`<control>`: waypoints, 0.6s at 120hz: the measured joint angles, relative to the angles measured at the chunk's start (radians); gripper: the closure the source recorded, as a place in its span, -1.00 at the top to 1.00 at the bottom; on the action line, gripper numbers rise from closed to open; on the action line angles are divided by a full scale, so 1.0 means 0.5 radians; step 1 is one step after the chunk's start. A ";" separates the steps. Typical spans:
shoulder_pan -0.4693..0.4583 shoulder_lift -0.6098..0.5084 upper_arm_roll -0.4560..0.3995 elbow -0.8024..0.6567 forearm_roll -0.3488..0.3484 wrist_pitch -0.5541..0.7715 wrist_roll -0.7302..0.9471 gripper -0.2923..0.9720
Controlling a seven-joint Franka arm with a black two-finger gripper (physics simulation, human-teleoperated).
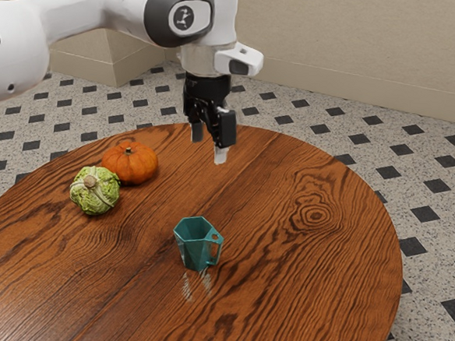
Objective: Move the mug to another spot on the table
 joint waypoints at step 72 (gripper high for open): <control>-0.260 0.058 0.080 -0.533 0.326 0.723 1.396 0.54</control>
